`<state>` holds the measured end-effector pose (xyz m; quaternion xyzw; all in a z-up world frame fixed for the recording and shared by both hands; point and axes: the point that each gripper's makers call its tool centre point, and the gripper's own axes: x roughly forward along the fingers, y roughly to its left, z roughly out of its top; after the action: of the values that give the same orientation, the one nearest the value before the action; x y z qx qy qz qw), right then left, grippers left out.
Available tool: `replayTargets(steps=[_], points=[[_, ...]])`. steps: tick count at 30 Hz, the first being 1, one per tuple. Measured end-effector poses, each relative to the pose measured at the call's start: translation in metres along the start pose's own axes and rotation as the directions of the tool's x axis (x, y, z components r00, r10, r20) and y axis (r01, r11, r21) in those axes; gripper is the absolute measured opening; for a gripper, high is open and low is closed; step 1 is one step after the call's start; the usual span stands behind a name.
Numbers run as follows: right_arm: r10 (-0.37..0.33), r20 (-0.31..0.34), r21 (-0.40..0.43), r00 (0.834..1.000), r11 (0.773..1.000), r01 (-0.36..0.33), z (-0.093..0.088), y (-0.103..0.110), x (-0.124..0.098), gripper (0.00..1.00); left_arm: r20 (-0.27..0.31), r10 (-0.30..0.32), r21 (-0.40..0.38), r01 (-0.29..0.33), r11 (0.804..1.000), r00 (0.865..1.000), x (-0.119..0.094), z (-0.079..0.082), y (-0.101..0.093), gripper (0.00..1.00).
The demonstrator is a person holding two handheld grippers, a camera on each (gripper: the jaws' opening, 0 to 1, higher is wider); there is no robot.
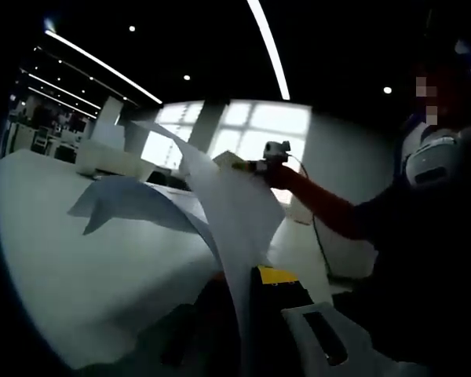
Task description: Organize the stack of printing papers by aligning and flattening the scattered papers on the table
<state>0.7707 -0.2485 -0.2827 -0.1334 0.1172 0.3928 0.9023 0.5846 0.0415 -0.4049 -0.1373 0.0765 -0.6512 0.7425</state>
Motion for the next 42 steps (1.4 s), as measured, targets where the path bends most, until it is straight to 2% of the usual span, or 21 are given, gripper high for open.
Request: replayTargets(steps=[8, 19, 24, 33, 42], points=[[0.030, 0.040, -0.029, 0.999, 0.999, -0.029, 0.022, 0.014, -0.009, 0.11, -0.002, 0.001, 0.000, -0.001, 1.000, 1.000, 0.000, 0.000, 0.000, 0.06], [0.063, 0.084, -0.037, 0.995, 0.998, -0.060, 0.040, 0.021, -0.023, 0.11, -0.002, 0.001, -0.005, -0.001, 1.000, 1.000, 0.001, 0.000, 0.000, 0.06], [0.102, 0.134, -0.025, 0.986, 0.995, -0.099, 0.050, 0.030, -0.032, 0.11, -0.003, 0.002, -0.008, -0.002, 1.000, 1.000, 0.001, -0.001, 0.001, 0.06], [0.148, 0.183, -0.033, 0.972, 0.989, -0.144, 0.065, 0.044, -0.048, 0.11, -0.003, 0.001, -0.010, -0.002, 1.000, 1.000, 0.001, -0.001, 0.001, 0.06], [0.241, 0.218, -0.072, 0.946, 0.970, -0.230, 0.080, 0.076, -0.058, 0.11, -0.003, 0.004, -0.009, -0.004, 1.000, 1.000, 0.001, -0.001, 0.001, 0.06]])
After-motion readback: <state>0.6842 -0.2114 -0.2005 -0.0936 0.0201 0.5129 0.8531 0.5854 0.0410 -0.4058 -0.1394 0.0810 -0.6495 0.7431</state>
